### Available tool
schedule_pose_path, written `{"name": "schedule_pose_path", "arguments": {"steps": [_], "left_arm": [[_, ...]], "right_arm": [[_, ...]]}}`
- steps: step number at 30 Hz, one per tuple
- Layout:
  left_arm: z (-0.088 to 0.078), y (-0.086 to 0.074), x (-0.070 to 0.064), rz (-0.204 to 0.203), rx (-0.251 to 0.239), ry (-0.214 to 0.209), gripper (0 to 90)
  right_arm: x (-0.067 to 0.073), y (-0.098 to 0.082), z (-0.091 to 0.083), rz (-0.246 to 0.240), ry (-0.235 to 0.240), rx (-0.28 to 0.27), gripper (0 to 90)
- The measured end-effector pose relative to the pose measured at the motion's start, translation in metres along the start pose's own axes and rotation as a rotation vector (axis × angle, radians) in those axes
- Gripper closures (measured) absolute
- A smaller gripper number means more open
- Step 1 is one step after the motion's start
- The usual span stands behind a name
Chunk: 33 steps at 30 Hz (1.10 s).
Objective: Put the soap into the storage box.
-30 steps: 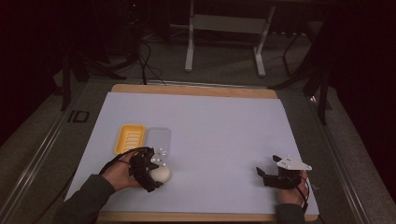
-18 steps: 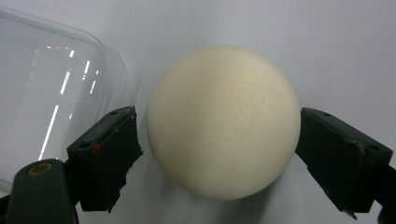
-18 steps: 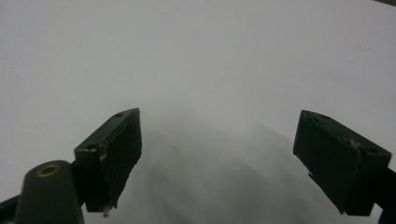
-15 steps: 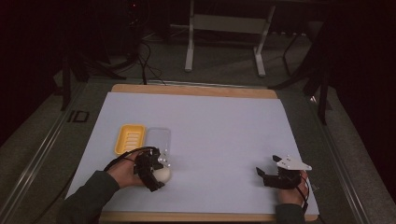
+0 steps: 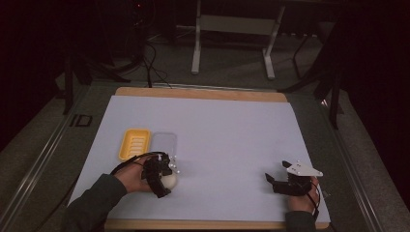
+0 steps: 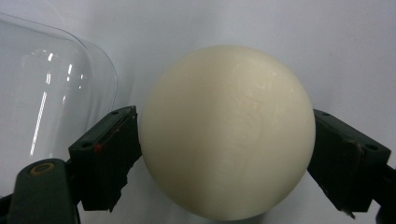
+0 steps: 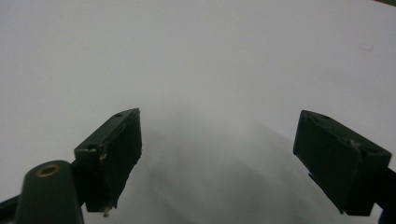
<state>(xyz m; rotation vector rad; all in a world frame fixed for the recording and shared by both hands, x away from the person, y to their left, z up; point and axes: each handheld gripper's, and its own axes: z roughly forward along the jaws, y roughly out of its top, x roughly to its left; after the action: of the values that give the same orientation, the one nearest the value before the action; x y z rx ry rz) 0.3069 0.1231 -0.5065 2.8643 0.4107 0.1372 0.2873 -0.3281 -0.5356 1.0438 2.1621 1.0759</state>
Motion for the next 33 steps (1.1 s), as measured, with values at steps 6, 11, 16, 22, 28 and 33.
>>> {"name": "schedule_pose_path", "arguments": {"steps": [6,11,16,22,28,33], "left_arm": [[0.002,0.004,0.001,0.011,0.025,-0.004,16.0],[0.001,0.007,0.002,0.023,0.038,-0.011,19.7],[0.001,0.011,0.003,0.04,0.067,-0.018,21.1],[0.002,0.013,0.005,0.039,0.083,-0.048,24.2],[0.003,0.015,0.006,0.037,0.096,-0.06,24.7],[0.003,0.016,0.006,0.044,0.105,-0.062,25.0]], "right_arm": [[0.0,0.0,0.0,0.002,0.001,0.0,15.4],[0.0,0.0,0.0,0.002,0.001,0.0,15.4],[0.0,0.0,0.0,0.002,0.002,0.0,15.4],[0.0,0.0,0.0,0.002,0.002,-0.001,15.4],[0.0,0.0,0.0,0.002,0.002,-0.002,15.4],[0.0,0.0,0.0,0.002,0.001,-0.003,15.4]]}}
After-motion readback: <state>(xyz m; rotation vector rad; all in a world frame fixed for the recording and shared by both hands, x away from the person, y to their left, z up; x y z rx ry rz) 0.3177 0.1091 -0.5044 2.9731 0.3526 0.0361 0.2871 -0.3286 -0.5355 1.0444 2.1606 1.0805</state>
